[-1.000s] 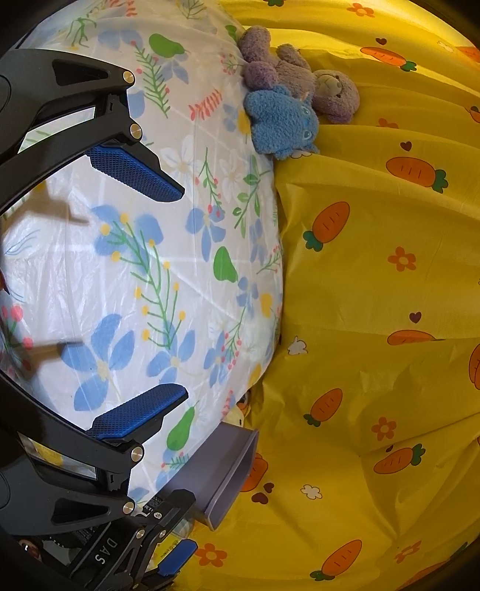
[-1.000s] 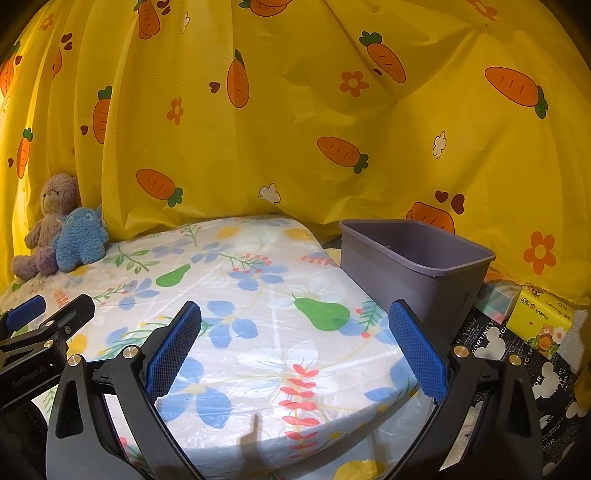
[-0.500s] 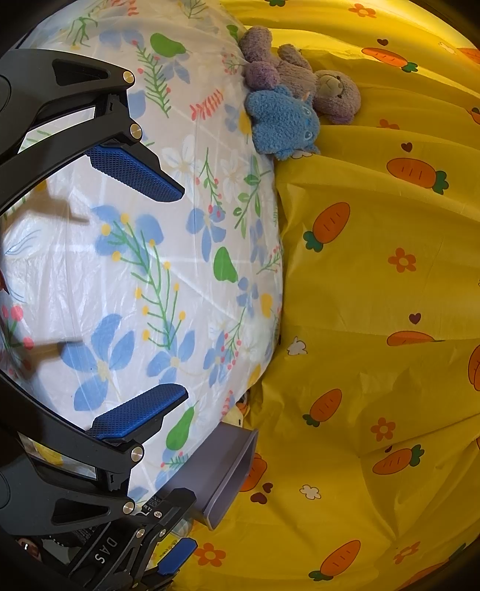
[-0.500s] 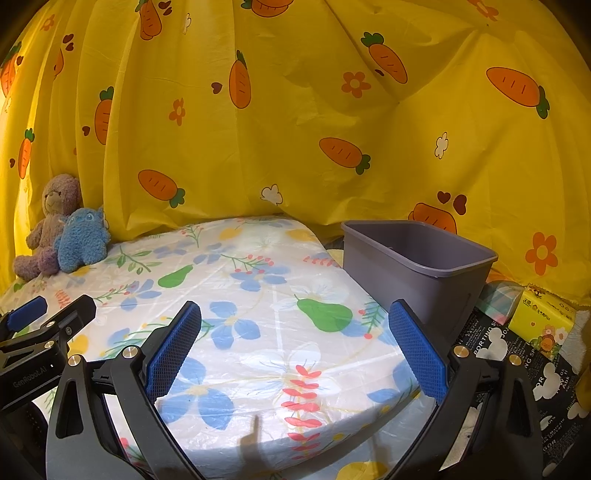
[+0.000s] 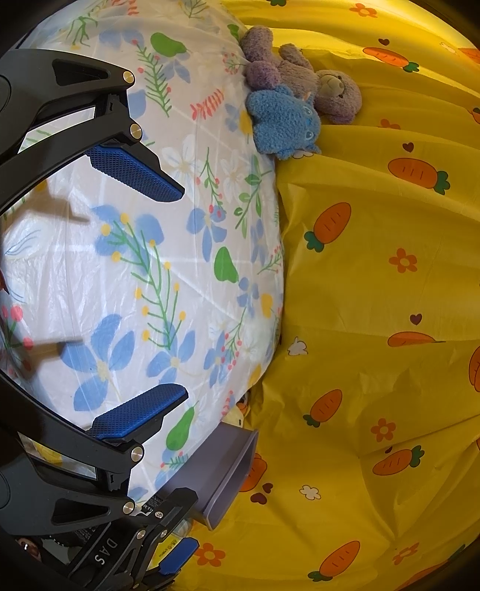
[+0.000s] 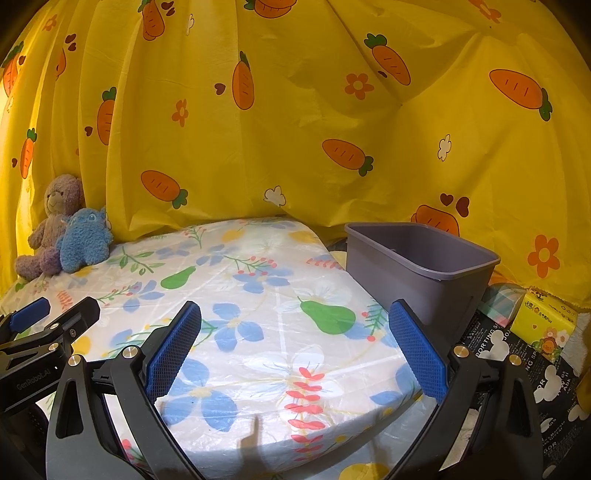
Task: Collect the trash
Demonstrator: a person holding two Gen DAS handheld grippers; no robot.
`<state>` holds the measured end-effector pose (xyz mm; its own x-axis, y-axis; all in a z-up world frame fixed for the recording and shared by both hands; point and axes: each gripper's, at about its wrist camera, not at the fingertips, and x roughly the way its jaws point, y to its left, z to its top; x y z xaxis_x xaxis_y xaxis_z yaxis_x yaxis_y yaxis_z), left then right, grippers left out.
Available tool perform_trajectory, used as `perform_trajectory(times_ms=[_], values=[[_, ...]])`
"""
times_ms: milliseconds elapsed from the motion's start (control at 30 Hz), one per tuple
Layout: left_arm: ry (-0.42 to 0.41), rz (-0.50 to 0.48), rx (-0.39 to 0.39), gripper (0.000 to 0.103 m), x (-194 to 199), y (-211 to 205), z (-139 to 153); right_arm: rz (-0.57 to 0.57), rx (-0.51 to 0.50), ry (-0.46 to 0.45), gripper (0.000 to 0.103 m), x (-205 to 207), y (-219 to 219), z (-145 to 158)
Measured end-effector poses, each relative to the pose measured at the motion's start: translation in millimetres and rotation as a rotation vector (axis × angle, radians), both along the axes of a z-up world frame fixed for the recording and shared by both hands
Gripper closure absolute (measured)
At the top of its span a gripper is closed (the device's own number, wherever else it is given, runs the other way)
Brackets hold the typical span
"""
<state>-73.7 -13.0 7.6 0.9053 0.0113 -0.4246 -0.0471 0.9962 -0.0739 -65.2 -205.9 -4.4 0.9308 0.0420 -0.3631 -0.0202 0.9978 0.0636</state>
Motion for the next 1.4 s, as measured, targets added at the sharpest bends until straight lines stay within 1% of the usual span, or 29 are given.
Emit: perform_trajectory(times_ms=[1400], values=[[-0.002,-0.003,-0.003,0.006,1.6,-3.9,-0.2,0.002,0.005,-0.002,0.006,1.1,-3.7,0.9]])
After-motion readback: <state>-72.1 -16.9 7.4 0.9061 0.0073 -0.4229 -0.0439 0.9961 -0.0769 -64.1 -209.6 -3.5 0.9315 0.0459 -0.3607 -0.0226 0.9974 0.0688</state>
